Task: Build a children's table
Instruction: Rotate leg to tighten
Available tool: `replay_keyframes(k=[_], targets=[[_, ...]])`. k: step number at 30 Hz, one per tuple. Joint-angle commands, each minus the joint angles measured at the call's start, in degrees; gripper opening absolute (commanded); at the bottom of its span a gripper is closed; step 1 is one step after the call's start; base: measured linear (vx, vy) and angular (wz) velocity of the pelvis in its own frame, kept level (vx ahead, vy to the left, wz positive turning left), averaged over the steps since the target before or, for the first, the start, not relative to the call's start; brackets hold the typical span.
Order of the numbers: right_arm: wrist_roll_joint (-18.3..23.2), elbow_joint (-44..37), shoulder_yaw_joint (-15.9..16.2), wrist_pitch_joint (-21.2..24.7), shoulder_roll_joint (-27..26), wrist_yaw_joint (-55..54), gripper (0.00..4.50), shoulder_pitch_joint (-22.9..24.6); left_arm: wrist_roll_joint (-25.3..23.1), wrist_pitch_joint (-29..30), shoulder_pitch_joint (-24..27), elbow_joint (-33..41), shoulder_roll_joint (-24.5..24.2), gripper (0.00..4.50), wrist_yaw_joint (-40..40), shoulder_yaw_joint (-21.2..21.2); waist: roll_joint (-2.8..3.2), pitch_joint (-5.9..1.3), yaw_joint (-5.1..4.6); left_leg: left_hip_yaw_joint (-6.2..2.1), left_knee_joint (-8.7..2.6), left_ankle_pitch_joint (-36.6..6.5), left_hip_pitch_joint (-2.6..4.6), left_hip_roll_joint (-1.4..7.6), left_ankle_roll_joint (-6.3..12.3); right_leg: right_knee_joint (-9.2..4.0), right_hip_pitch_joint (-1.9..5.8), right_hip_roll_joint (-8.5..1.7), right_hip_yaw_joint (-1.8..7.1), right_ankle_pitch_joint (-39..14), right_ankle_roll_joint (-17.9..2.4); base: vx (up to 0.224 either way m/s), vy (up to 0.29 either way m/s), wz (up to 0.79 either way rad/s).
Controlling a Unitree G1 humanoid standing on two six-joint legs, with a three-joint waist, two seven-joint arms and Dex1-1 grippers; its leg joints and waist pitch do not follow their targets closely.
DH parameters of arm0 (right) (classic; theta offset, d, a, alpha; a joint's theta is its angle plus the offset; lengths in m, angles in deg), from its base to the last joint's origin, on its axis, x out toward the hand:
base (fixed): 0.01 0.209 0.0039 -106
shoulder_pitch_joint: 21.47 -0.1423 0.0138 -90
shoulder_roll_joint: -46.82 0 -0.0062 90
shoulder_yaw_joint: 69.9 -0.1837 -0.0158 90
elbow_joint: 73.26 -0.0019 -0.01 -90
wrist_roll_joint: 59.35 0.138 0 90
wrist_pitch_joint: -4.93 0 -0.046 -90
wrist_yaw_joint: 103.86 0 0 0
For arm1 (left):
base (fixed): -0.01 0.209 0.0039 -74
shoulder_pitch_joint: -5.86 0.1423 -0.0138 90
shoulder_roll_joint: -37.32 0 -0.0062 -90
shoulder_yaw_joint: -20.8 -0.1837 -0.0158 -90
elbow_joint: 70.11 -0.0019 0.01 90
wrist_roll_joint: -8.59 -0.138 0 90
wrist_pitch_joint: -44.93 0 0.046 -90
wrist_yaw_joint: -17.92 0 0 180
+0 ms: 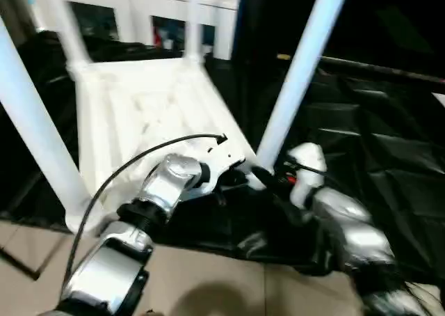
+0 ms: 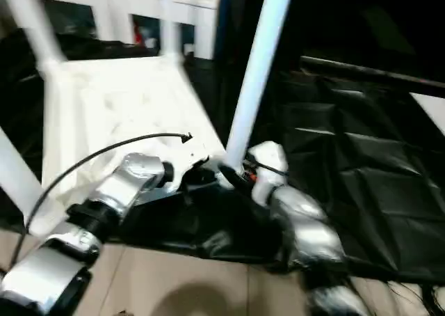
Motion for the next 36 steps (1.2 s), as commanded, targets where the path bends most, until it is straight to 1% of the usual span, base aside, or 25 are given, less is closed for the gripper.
replay_keyframes(k=[1,3,4,5,7,8,9,10,12,13,14,15,18,20,22,23,24,25,26,27,30,32,34,35,36], targets=[[5.57,-5.95,-0.06,3.63,1.22,7.36,2.9,1.36,0.12,-2.37,1.82,-1.78,0.16,0.0,3.79,-2.19,0.72,-2.2,0.23,0.12,-3.61,-16.57,-0.01,0.5,3.09,-5.24,2.33,-2.83,1.92,-15.08,-8.36,0.0,0.0,0.0],[8.85,-7.94,-3.75,5.63,5.16,11.2,2.9,4.34,-0.01,-7.63,1.5,-3.92,-1.33,0.0,7.34,-2.63,0.24,-2.14,0.16,0.15,-3.58,-17.96,-0.02,0.62,3.2,-5.41,2.31,-2.86,1.83,-16.31,-8.34,0.0,0.0,0.0],[8.85,-7.94,-3.75,5.63,5.16,11.2,2.9,4.34,-0.01,-7.63,1.5,-3.92,-1.33,0.0,7.34,-2.63,1.06,-2.15,0.3,0.07,-3.65,-17.71,-0.06,0.5,3.17,-5.49,2.32,-2.96,1.88,-16.38,-8.34,0.0,0.0,0.0],[8.98,-7.95,-4.0,5.6,5.45,11.34,2.9,4.57,0.03,-8.13,1.5,-4.04,-1.44,0.0,7.93,-2.74,0.63,-2.15,0.3,0.14,-3.57,-17.46,-0.07,0.59,2.81,-5.5,2.25,-2.95,1.87,-16.35,-8.26,0.0,0.0,0.0],[9.49,-7.7,-5.81,5.02,6.89,11.46,2.9,5.96,0.9,-10.12,1.49,-4.61,-1.67,0.0,11.62,-2.85,1.12,-2.15,0.63,0.25,-3.52,-16.8,0.16,0.55,2.19,-5.44,2.06,-3.03,1.9,-15.97,-8.94,0.0,0.0,0.0],[9.49,-7.7,-5.81,5.02,6.89,11.46,2.9,5.96,0.9,-10.12,1.49,-4.61,-1.67,0.0,11.62,-2.85,1.01,-2.15,0.68,0.33,-3.49,-16.85,0.21,0.59,2.12,-5.5,2.04,-3.02,1.91,-15.89,-9.05,0.0,0.0,0.0],[10.06,-6.9,-8.29,4.11,7.9,9.61,2.9,7.33,1.98,-11.61,1.33,-5.15,-1.3,0.0,14.3,-2.59,2.6,-2.22,1.0,0.18,-3.56,-16.79,0.46,0.6,1.62,-5.3,2.02,-3.07,1.98,-14.87,-9.61,0.0,0.0,0.0],[10.06,-6.9,-8.29,4.11,7.9,9.61,2.9,7.33,1.98,-11.61,1.33,-5.15,-1.3,0.0,14.3,-2.59,1.65,-2.14,0.91,0.4,-3.43,-17.5,0.52,0.63,1.55,-5.5,1.97,-2.94,1.92,-14.38,-9.99,0.0,0.0,0.0],[8.81,-5.44,-10.05,2.17,7.92,5.78,2.9,7.78,3.09,-13.73,1.21,-5.33,-0.79,0.0,16.05,-2.38,2.25,-2.31,1.15,0.54,-3.27,-16.08,0.47,0.44,1.52,-5.34,2.09,-2.93,1.97,-12.38,-10.42,0.0,0.0,0.0],[8.47,-5.3,-10.62,2.03,7.9,4.56,2.9,7.95,3.41,-14.9,1.08,-5.73,-0.51,0.0,16.73,-2.15,2.27,-2.47,1.22,0.49,-3.15,-14.41,0.15,0.25,1.76,-4.91,2.52,-2.82,1.86,-10.88,-10.74,0.0,0.0,0.0],[7.65,-4.85,-11.0,1.36,7.47,2.56,2.9,7.96,3.87,-15.65,1.01,-5.72,-0.23,0.0,17.69,-1.96,2.27,-2.48,1.26,0.59,-3.08,-13.8,0.17,0.27,1.97,-4.88,2.48,-2.78,1.88,-10.26,-10.76,0.0,0.0,0.0],[7.34,-4.7,-11.14,1.08,7.23,1.61,2.9,8.09,4.2,-16.52,0.86,-5.95,0.07,0.0,18.29,-1.75,2.59,-2.53,1.32,0.64,-3.01,-13.11,0.15,0.26,2.11,-4.85,2.51,-2.86,1.87,-9.83,-10.76,0.0,0.0,0.0],[5.53,-4.42,-10.71,-0.1,5.41,-2.16,2.9,8.07,4.98,-17.65,0.61,-5.85,0.49,0.0,19.49,-1.3,2.71,-2.57,1.61,0.73,-2.85,-11.17,0.06,0.19,2.61,-4.6,2.52,-2.88,1.85,-8.81,-10.8,0.0,0.0,0.0],[4.81,-4.58,-10.14,-0.89,4.23,-3.55,2.9,7.92,4.98,-18.77,0.58,-5.95,0.37,0.0,19.7,-1.17,2.78,-2.56,1.62,0.68,-2.92,-11.69,0.01,0.3,2.78,-4.64,2.58,-3.03,1.85,-9.75,-10.76,0.0,0.0,0.0],[3.43,-3.79,-9.88,-3.11,1.75,-7.71,2.9,6.83,5.81,-20.21,1.05,-5.36,-0.29,0.0,21.02,-0.63,2.06,-2.53,1.6,0.7,-2.97,-11.43,-0.11,0.36,3.0,-4.61,2.6,-3.09,1.81,-10.65,-10.12,0.0,0.0,0.0],[3.42,-3.79,-9.88,-3.12,1.74,-7.73,2.9,6.83,5.82,-20.22,1.05,-5.36,-0.3,0.0,21.02,-0.63,2.38,-2.49,1.67,0.62,-3.0,-11.14,-0.17,0.36,2.83,-4.52,2.51,-3.24,1.84,-10.99,-9.96,0.0,0.0,0.0],[2.37,-3.07,-9.93,-4.3,0.67,-10.44,2.9,6.14,5.92,-21.41,1.32,-4.85,-0.79,0.0,20.87,-0.32,2.25,-2.47,1.52,0.67,-3.06,-11.38,-0.13,0.34,2.74,-4.65,2.47,-3.17,1.8,-11.85,-9.58,0.0,0.0,0.0],[2.33,-3.03,-9.95,-4.33,0.61,-10.59,2.9,6.1,5.95,-21.41,1.34,-4.8,-0.81,0.0,20.83,-0.27,2.47,-2.45,1.46,0.66,-3.12,-11.64,0.0,0.39,2.54,-4.63,2.33,-3.18,1.87,-12.25,-9.45,0.0,0.0,0.0],[1.68,-2.48,-10.22,-4.72,-0.29,-13.02,2.9,5.46,6.46,-21.52,1.62,-3.94,-1.12,0.0,20.17,0.51,2.13,-2.46,1.49,0.69,-3.1,-11.66,-0.03,0.4,2.49,-4.63,2.36,-3.23,1.86,-12.35,-9.39,0.0,0.0,0.0],[0.45,-1.97,-10.51,-5.36,-1.59,-16.9,3.0,4.71,7.44,-21.2,2.3,-2.24,-1.65,0.46,18.95,2.08,2.28,-2.41,1.5,0.7,-3.15,-11.57,-0.02,0.4,2.27,-4.6,2.31,-3.22,1.91,-12.7,-9.18,0.0,0.0,0.0],[-3.68,-3.13,-10.55,-6.0,-3.37,-24.72,3.0,3.99,9.57,-19.09,5.24,3.57,-3.64,0.57,14.11,6.24,2.47,-2.57,1.36,0.66,-3.15,-9.99,-0.29,0.34,1.21,-3.94,2.36,-3.21,1.91,-10.2,-9.33,0.0,0.0,0.0],[-6.71,-3.87,-10.64,-4.78,-4.0,-30.47,3.0,3.78,10.91,-15.89,8.17,8.32,-4.7,0.79,11.04,8.82,2.64,-2.84,1.12,0.66,-3.1,-9.54,-0.03,0.6,0.75,-3.55,2.29,-3.02,1.87,-7.16,-10.32,0.0,0.0,0.0],[-9.06,-5.14,-10.99,-3.9,-4.89,-35.28,3.0,4.45,12.28,-13.71,12.0,13.67,-4.5,0.94,6.0,12.14,1.09,-2.57,0.64,0.74,-3.05,-8.92,-0.45,0.44,0.97,-3.23,2.51,-2.7,1.64,-4.69,-10.72,0.0,0.0,0.0],[-10.6,-7.05,-11.21,-3.36,-5.97,-38.54,3.0,5.23,12.17,-10.85,15.64,18.73,-2.92,1.02,-2.67,16.52,1.38,-2.47,0.53,0.81,-3.03,-8.77,-0.4,0.3,1.31,-3.37,2.41,-2.7,1.68,-5.01,-10.29,0.0,0.0,0.0],[-10.76,-7.38,-11.19,-3.29,-6.12,-38.83,3.0,5.37,12.17,-10.62,16.18,19.45,-2.64,1.11,-3.91,17.17,1.44,-2.48,0.26,0.68,-2.97,-8.86,-0.5,0.65,1.49,-3.04,2.48,-2.72,1.68,-3.58,-10.29,0.0,0.0,0.0]])
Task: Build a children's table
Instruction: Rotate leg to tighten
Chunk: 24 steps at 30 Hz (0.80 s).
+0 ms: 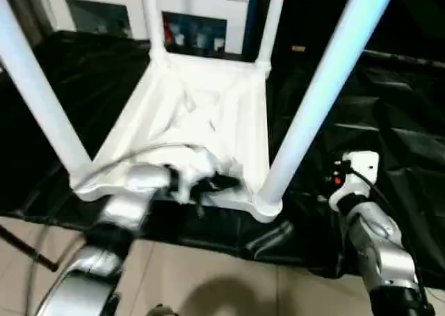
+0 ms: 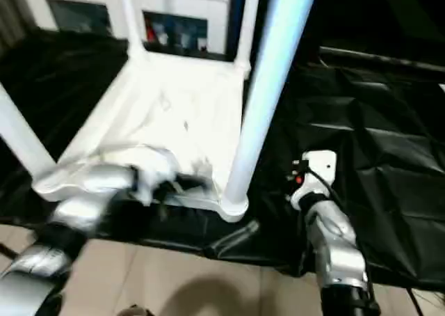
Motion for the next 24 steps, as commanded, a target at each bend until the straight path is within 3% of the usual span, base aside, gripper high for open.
replay_keyframes(k=[1,5,7,8,9,10,14,15,16,17,18,19,21,24], targets=[[-1.93,-2.96,0.09,0.92,-0.22,-2.26,3.0,0.89,0.16,2.92,2.31,4.79,2.16,1.25,-8.67,3.65,-0.16,-3.44,-0.32,0.51,-3.19,-9.05,0.39,0.4,1.7,-3.29,2.83,-2.4,1.66,-3.32,-9.56,0.0,0.0,0.0],[-3.69,-6.61,2.79,-0.95,-2.15,-3.02,3.35,3.67,0.16,3.18,9.98,14.89,9.4,1.53,-28.28,13.72,-0.57,-3.31,-0.55,0.51,-2.99,-9.81,0.41,0.48,2.47,-3.5,2.88,-2.35,1.79,-1.41,-9.12,0.0,0.0,0.0],[-3.34,-6.84,3.02,-1.28,-2.76,-3.58,3.47,4.13,-0.19,1.9,11.8,16.55,9.89,1.64,-30.66,14.73,-1.24,-3.08,-0.83,0.54,-3.09,-11.6,0.28,0.41,2.4,-3.91,2.82,-2.29,1.75,-3.74,-8.12,0.0,0.0,0.0],[-2.76,-7.31,3.63,-1.81,-3.27,-3.69,3.63,5.16,0.28,0.43,15.1,19.49,11.01,1.75,-32.83,15.87,-1.52,-3.04,-0.91,0.45,-3.18,-12.49,0.33,0.34,2.21,-4.08,2.78,-2.23,1.76,-6.32,-7.06,0.0,0.0,0.0],[-2.66,-7.49,3.83,-1.9,-3.42,-3.71,3.79,5.47,0.57,0.12,15.91,20.3,11.31,1.89,-33.19,16.07,-1.37,-2.88,-1.04,0.3,-3.28,-13.1,0.19,0.52,1.88,-4.09,2.7,-2.31,1.83,-7.23,-6.44,0.0,0.0,0.0],[-2.61,-7.8,3.97,-2.58,-3.69,-3.74,3.79,6.19,0.19,-0.12,17.97,21.8,11.44,1.89,-33.29,15.93,-1.24,-2.85,-1.03,0.39,-3.25,-14.03,0.53,0.5,1.61,-4.27,2.36,-2.08,1.89,-8.07,-5.72,0.0,0.0,0.0],[-3.31,-9.23,3.98,-3.55,-3.93,-3.86,4.15,8.67,-1.82,1.2,24.36,27.73,11.98,2.23,-34.32,14.53,-1.18,-2.75,-1.09,0.31,-3.27,-15.04,0.33,0.57,1.14,-4.28,2.28,-1.96,1.99,-7.48,-4.52,0.0,0.0,0.0],[-3.6,-9.93,4.29,-3.71,-3.73,-3.51,4.24,9.48,-1.88,1.74,25.6,28.9,12.41,2.33,-35.5,14.76,-0.3,-2.65,-1.05,0.33,-3.36,-16.36,0.65,0.53,0.82,-4.31,1.95,-1.79,2.08,-7.82,-4.69,0.0,0.0,0.0],[-3.56,-10.31,4.36,-3.73,-3.59,-3.21,4.24,9.95,-1.55,1.62,26.24,29.53,12.78,2.33,-35.76,14.78,-0.87,-2.45,-1.2,0.32,-3.45,-18.06,0.47,0.46,0.64,-4.67,2.0,-1.71,2.02,-9.96,-4.18,0.0,0.0,0.0],[-3.6,-10.96,4.58,-3.6,-3.69,-3.17,4.27,10.51,-0.88,1.85,26.88,30.33,12.84,2.4,-35.64,14.76,-0.34,-2.52,-1.12,0.22,-3.48,-18.51,0.56,0.47,0.37,-4.64,2.0,-1.79,2.08,-10.65,-4.0,0.0,0.0,0.0],[-4.27,-12.48,5.15,-2.13,-3.18,-3.68,4.38,11.9,-0.54,2.47,28.22,31.58,13.06,2.52,-35.96,13.44,0.0,-2.46,-1.23,0.17,-3.52,-19.3,0.61,0.48,0.04,-4.75,1.83,-1.76,2.16,-11.33,-3.76,0.0,0.0,0.0],[-4.72,-12.72,5.29,-1.61,-3.08,-4.03,4.46,12.06,-0.65,2.46,28.23,31.59,13.26,2.64,-36.34,13.39,-0.44,-2.32,-1.41,0.09,-3.62,-20.17,0.35,0.42,-0.18,-4.94,1.99,-1.63,2.06,-12.54,-3.3,0.0,0.0,0.0],[-5.4,-13.84,6.04,1.86,-2.95,-4.72,4.5,12.58,-2.01,4.54,28.1,31.7,13.93,2.74,-38.77,13.09,0.21,-2.39,-1.71,0.03,-3.57,-20.71,0.5,0.34,-0.58,-4.88,1.88,-1.45,2.16,-12.86,-3.08,0.0,0.0,0.0],[-5.64,-14.0,8.92,5.15,-1.86,-1.78,4.5,12.55,-3.65,8.16,28.08,31.78,13.74,2.89,-39.78,11.45,0.19,-2.44,-2.31,-0.1,-3.45,-21.83,0.47,0.13,-0.51,-5.16,1.77,-1.47,2.09,-15.07,-2.39,0.0,0.0,0.0]])
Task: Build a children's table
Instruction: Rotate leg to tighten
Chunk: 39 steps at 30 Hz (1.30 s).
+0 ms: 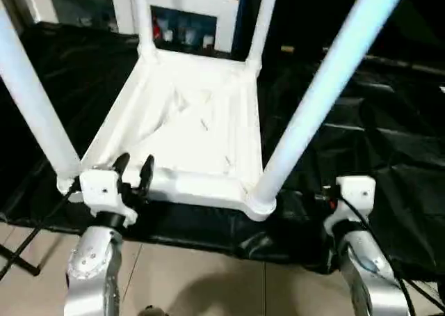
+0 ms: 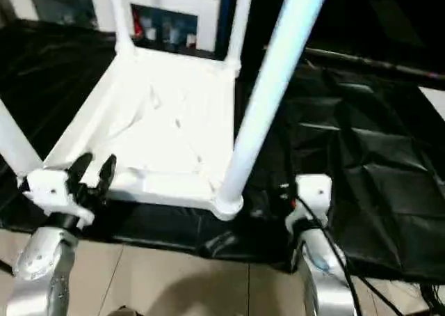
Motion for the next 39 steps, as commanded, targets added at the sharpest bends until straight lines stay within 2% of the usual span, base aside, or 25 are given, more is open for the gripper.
replay_keyframes(k=[1,11,12,13,14,16,17,18,19,20,21,22,23,24,25,26,28,29,30,31,32,33,35,36,39], targets=[[-1.38,-1.36,1.55,0.86,1.42,1.4,4.5,0.57,-1.23,1.74,0.29,0.61,0.46,2.89,-0.54,-2.17,0.77,-2.69,-0.42,0.1,-3.79,-21.38,0.28,0.16,-0.58,-5.27,1.73,-1.7,1.85,-15.79,-2.91,0.0,0.0,0.0],[1.14,-4.15,2.13,1.16,1.49,3.03,4.5,0.83,-2.05,0.28,1.11,3.95,-0.43,2.89,-0.69,-5.6,0.29,-3.04,-0.64,0.54,-3.17,-17.52,-0.19,-0.09,2.29,-4.91,2.03,-2.5,2.33,-11.81,-4.42,0.0,0.0,0.0],[2.78,-4.17,1.03,2.56,1.15,2.94,4.5,0.26,-1.9,0.74,1.29,3.93,-0.49,2.89,-1.28,-5.44,1.15,-3.16,-0.71,3.16,-0.85,-18.14,2.43,-0.2,1.76,-6.07,-0.74,-1.77,5.17,-15.12,-4.46,0.0,0.0,0.0],[3.31,-4.13,0.59,2.94,1.02,2.95,4.5,0.01,-1.74,0.85,1.37,3.89,-0.47,2.89,-1.53,-5.35,-0.43,-3.02,-0.32,3.11,0.03,-20.71,1.11,-1.02,1.35,-6.29,0.37,-1.81,7.42,-21.52,-4.54,-0.013,0.028,-0.29],[3.53,-4.11,0.37,3.15,0.97,2.96,4.5,-0.11,-1.66,0.91,1.42,3.87,-0.46,2.89,-1.68,-5.31,-0.47,-3.09,0.26,2.93,1.06,-21.28,0.86,-1.19,1.82,-6.75,0.63,-2.52,9.34,-23.71,-4.52,-0.005,0.063,-0.53],[3.24,-3.75,0.33,2.79,1.36,3.29,4.5,-0.28,-1.62,-0.95,2.01,4.15,-0.8,2.89,-1.09,-5.78,-1.29,-2.5,2.35,-0.43,6.84,-19.01,-1.13,-2.51,5.26,-9.28,3.04,-6.69,18.71,-31.3,-5.38,-0.006,0.1,-0.53],[3.1,-3.47,0.13,2.27,1.49,3.23,4.5,-0.42,-3.17,-0.6,2.29,4.66,-0.85,2.89,-2.43,-5.83,-1.8,-2.34,2.45,-1.7,6.94,-17.36,-1.5,-2.44,5.13,-9.26,3.4,-6.11,19.66,-31.63,-5.75,-0.009,0.201,-0.57],[3.75,-3.4,-0.58,2.38,1.16,2.89,4.5,-0.54,-4.49,-0.22,2.84,5.78,-0.95,2.89,-3.43,-5.99,-1.22,-2.45,1.36,-2.25,3.52,-14.68,-0.05,-2.43,4.11,-7.76,1.52,-0.19,17.6,-25.03,-5.15,-0.009,0.201,-0.57],[4.01,-3.41,-0.83,2.46,1.03,2.76,4.5,-0.57,-4.9,-0.02,3.01,6.15,-0.98,2.89,-3.8,-6.04,0.66,-2.44,-0.76,-1.76,-0.99,-14.81,4.49,-0.73,3.86,-3.77,-3.61,6.08,10.45,-15.95,-3.35,-0.044,0.2,-0.5],[4.05,-3.13,-1.11,1.81,1.16,2.69,4.5,-0.77,-5.63,-0.78,3.16,6.47,-0.98,2.89,-4.23,-6.35,-1.0,-2.87,-1.86,-3.85,-2.56,-14.6,2.79,0.3,8.74,-0.33,-2.24,5.23,6.36,-9.89,-4.37,-0.05,0.187,-0.21],[4.15,-3.05,-1.09,1.73,1.25,2.83,4.5,-0.87,-5.9,-1.33,3.53,6.85,-0.94,2.89,-4.55,-6.57,0.94,-3.28,-2.61,-4.68,-2.53,-9.0,2.36,1.46,8.01,0.33,-0.99,2.66,4.25,-1.51,-6.18,-0.05,0.187,-0.21],[4.24,-2.43,-0.77,1.52,1.62,3.59,4.5,-1.15,-6.96,-1.9,4.56,7.72,-0.79,2.89,-5.44,-7.03,0.94,-3.28,-2.65,-4.86,-2.35,-5.4,2.85,2.25,5.48,0.16,-0.74,2.18,3.33,0.72,-6.65,-0.005,0.166,0.07],[4.37,-2.23,-0.56,1.59,1.87,4.01,4.5,-1.28,-6.63,-1.55,5.08,8.17,-0.48,2.89,-5.87,-6.93,1.73,-2.86,-3.69,-7.45,-4.47,-0.16,2.84,5.93,0.68,1.72,-0.52,1.52,1.12,-0.57,-6.68,0.001,0.098,0.01],[4.49,-2.18,-0.54,1.56,1.88,4.14,4.5,-1.32,-6.61,-1.46,5.26,8.31,-0.45,2.89,-5.96,-6.88,2.08,-3.23,-4.23,-8.54,-4.61,5.95,3.14,7.93,1.4,3.57,-1.22,0.61,-0.16,-4.53,-4.31,0.001,0.098,0.01],[4.8,-2.06,-0.48,1.52,1.93,4.49,4.5,-1.42,-6.57,-1.3,5.75,8.71,-0.4,2.89,-6.22,-6.78,1.66,-3.95,-4.26,-9.06,-3.81,12.78,4.06,9.52,4.61,4.58,-2.2,-0.4,-0.68,-6.36,-3.67,0.0,0.0,0.0],[5.02,-1.96,-0.48,1.56,2.15,4.81,4.5,-1.58,-6.69,-1.65,6.23,9.08,-0.45,2.89,-6.53,-6.85,0.99,-4.17,-4.43,-9.09,-3.46,15.97,4.2,9.88,7.85,4.82,-2.28,-0.79,-0.83,-6.54,-3.86,0.0,0.0,0.0],[5.12,-1.91,-0.35,1.45,2.65,5.78,4.5,-1.79,-6.13,-0.24,7.53,10.36,0.27,2.89,-7.89,-6.22,-0.11,-4.59,-4.15,-8.17,-1.65,21.9,4.12,6.87,25.48,2.79,-1.59,-2.21,0.18,-5.4,-8.28,-0.024,-0.049,-0.05],[5.34,-1.8,-0.56,1.17,2.83,6.19,4.5,-1.9,-6.19,-0.51,7.95,10.41,0.42,2.89,-8.75,-6.03,-0.79,-4.62,-3.89,-6.95,-0.6,19.99,3.38,5.05,27.96,1.14,-0.7,-2.86,0.94,-2.95,-10.52,-0.064,-0.133,-0.04],[5.4,-1.79,-0.63,1.01,3.23,6.7,4.5,-1.98,-6.19,-1.35,8.34,10.4,0.7,2.89,-9.74,-5.48,-2.73,-4.26,-3.12,-1.97,2.48,9.66,-0.38,-1.66,26.63,-2.87,2.26,-4.42,2.23,3.45,-16.36,-0.064,-0.133,-0.04],[5.4,-1.79,-0.63,1.01,3.23,6.7,4.5,-1.98,-6.19,-1.35,8.34,10.4,0.7,2.89,-9.74,-5.48,-3.77,-4.47,-2.3,-0.71,4.75,4.03,-2.87,-4.22,23.26,-4.62,4.69,-6.17,3.5,2.93,-16.91,-0.088,-0.149,0.01],[6.06,-2.1,-0.97,0.44,3.97,7.84,4.5,-1.77,-5.1,-3.7,9.57,10.83,1.06,2.89,-10.16,-4.54,-3.29,-3.43,-0.75,-1.65,2.68,-1.84,-1.6,-1.58,12.92,-5.47,3.45,-8.25,3.51,-6.04,-13.29,-0.1,-0.152,-0.09],[6.59,-2.4,-1.27,-0.14,4.53,8.73,4.5,-1.44,-3.63,-5.79,10.85,11.52,1.36,2.89,-9.7,-3.89,-3.95,-2.77,-0.51,-1.48,0.53,-6.82,-1.78,-1.57,7.22,-5.54,3.76,-5.62,2.35,-18.7,-5.73,-0.1,-0.152,-0.09],[9.12,-2.75,-1.99,-0.44,5.46,11.99,4.5,-0.63,-0.76,-9.52,13.82,13.28,0.94,2.89,-7.38,-3.74,-3.94,-2.25,0.07,-1.74,-0.9,-15.58,-0.51,-0.61,3.62,-6.43,2.42,-4.62,2.31,-33.47,0.33,-0.083,-0.115,-0.06],[9.98,-2.68,-1.96,-0.88,6.17,13.91,4.5,-0.07,-0.28,-12.16,15.55,14.35,0.73,2.89,-6.97,-3.58,-3.32,-2.17,0.24,-1.94,-1.45,-18.62,0.01,-0.16,2.61,-6.85,2.07,-4.36,1.97,-36.58,1.09,-0.076,-0.099,-0.01],[13.97,-4.17,-1.0,-2.56,8.76,22.45,4.5,2.06,-0.07,-15.94,21.05,17.5,-1.0,2.89,-5.22,-3.5,-3.28,-1.59,0.53,-2.42,-2.71,-24.86,0.46,0.76,1.0,-6.58,1.77,-3.51,1.15,-33.87,0.0,-0.016,-0.019,0.0]])
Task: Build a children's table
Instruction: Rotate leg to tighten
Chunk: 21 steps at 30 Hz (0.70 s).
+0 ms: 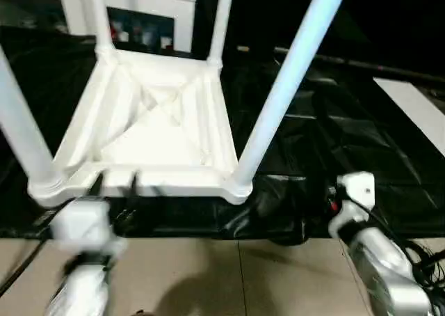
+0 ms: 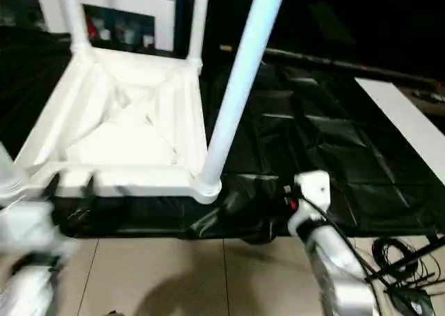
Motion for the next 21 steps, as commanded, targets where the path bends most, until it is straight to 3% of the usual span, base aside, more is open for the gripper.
replay_keyframes(k=[1,2,4,6,7,8,11,12,13,15,16,17,19,21], targets=[[3.09,-2.36,-0.02,-0.51,1.29,4.78,4.5,0.01,-0.58,-3.22,1.6,2.07,-0.63,2.89,1.28,-0.87,0.81,-0.8,0.34,-0.95,-4.69,-24.2,0.69,2.57,-0.73,-8.35,0.46,-4.45,2.93,-28.92,0.5,0.0,0.0,0.0],[5.07,-3.35,0.17,0.88,1.8,7.17,4.5,0.28,-0.55,-4.34,3.17,2.54,-0.79,3.19,1.43,-0.78,1.02,-0.64,0.44,-1.09,-4.98,-24.43,0.62,2.79,-0.86,-8.2,0.52,-4.53,3.02,-27.91,0.09,0.0,0.0,0.0],[6.43,-3.74,0.66,1.45,2.72,9.55,4.5,0.17,-0.33,-4.12,5.39,3.34,-0.48,3.25,1.11,-0.52,1.35,-0.58,0.72,-1.21,-5.52,-24.22,0.84,3.29,-1.14,-7.63,0.91,-4.48,3.06,-22.04,-2.08,0.0,0.0,0.0],[6.31,-3.21,0.93,1.34,3.04,10.09,4.5,-0.28,0.08,-2.58,5.94,3.65,-0.19,3.31,0.86,-0.4,1.67,-0.23,0.75,-0.96,-5.69,-25.65,1.2,3.21,-1.7,-7.8,0.65,-4.53,3.24,-21.41,-3.07,0.0,0.0,0.0],[5.83,-2.69,1.3,1.55,3.07,9.68,4.5,-0.68,0.48,-0.12,5.51,3.75,-0.11,3.44,0.41,-0.31,1.36,-0.1,0.76,-1.0,-5.58,-28.16,1.77,3.07,-2.57,-7.97,0.33,-4.75,3.24,-24.25,-2.96,0.0,0.0,0.0],[4.34,-1.78,1.94,1.18,2.66,8.14,4.5,-1.23,1.39,3.55,4.03,3.47,0.36,3.58,-0.57,-0.08,1.44,-0.04,0.73,-1.17,-5.74,-28.77,1.74,3.04,-2.95,-8.03,0.48,-4.77,3.19,-24.84,-2.87,0.0,0.0,0.0],[0.96,0.66,2.19,0.0,0.61,3.16,4.5,-2.49,0.3,5.39,0.28,1.82,-0.58,3.66,-1.52,-0.72,1.48,-0.49,0.54,-1.33,-5.96,-26.94,1.57,2.93,-4.18,-7.74,0.98,-4.75,3.07,-20.26,-2.88,0.0,0.0,0.0],[0.45,1.36,1.19,-0.58,-1.18,0.12,4.5,-2.91,-0.24,5.93,-1.89,0.54,-1.43,3.66,-1.53,-0.86,2.27,-0.7,0.59,-1.29,-5.99,-25.88,1.58,2.83,-4.36,-7.43,1.03,-4.74,3.21,-17.59,-3.1,0.0,0.0,0.0],[0.6,1.29,1.04,-0.54,-1.39,-0.15,4.5,-2.86,-0.27,5.98,-2.04,0.45,-1.5,3.66,-1.54,-0.85,2.67,-0.77,0.49,-1.16,-5.99,-25.67,1.66,2.74,-4.48,-7.44,0.91,-4.6,3.29,-16.28,-3.08,0.0,0.0,0.0],[1.79,0.71,0.04,-0.24,-2.77,-1.84,4.5,-2.46,-0.46,6.26,-2.97,-0.1,-1.92,3.66,-1.64,-0.77,2.16,-0.99,0.37,-1.05,-5.86,-25.07,1.36,2.65,-3.67,-7.21,1.43,-4.68,3.35,-15.0,-3.19,0.0,0.0,0.0],[2.99,-1.17,0.05,-0.3,-3.2,-1.26,4.5,-0.82,0.3,6.34,-3.14,-0.42,-1.97,3.66,-1.26,-0.74,3.91,-1.32,0.52,-1.08,-5.82,-23.22,1.35,2.68,-3.53,-6.67,1.61,-4.76,3.54,-12.35,-3.83,0.0,0.0,0.0],[3.34,-1.77,0.3,-0.28,-3.21,-0.87,4.5,-0.29,0.39,6.52,-3.23,-0.38,-2.06,3.66,-1.15,-0.75,3.07,-1.43,0.32,-0.84,-5.67,-21.78,1.19,2.81,-3.18,-6.91,1.79,-4.6,3.5,-10.12,-3.8,0.061,-0.013,-0.03],[2.98,-2.39,1.08,-0.56,-2.76,-0.1,4.5,0.43,0.83,7.01,-3.31,-0.26,-1.85,3.66,-1.25,-0.74,2.76,-1.54,0.57,-0.3,-5.32,-18.03,0.82,2.56,-1.53,-6.48,2.2,-4.87,3.81,-5.48,-4.71,0.057,-0.015,-0.02],[2.54,-2.67,2.06,-1.11,-2.21,1.22,4.5,1.46,1.08,7.57,-3.64,-0.16,-1.61,3.66,-1.8,-0.83,2.7,-1.58,1.11,0.41,-4.66,-13.43,-0.09,2.06,3.99,-7.26,3.13,-6.95,4.87,-6.75,-6.29,0.0,0.0,0.0]])
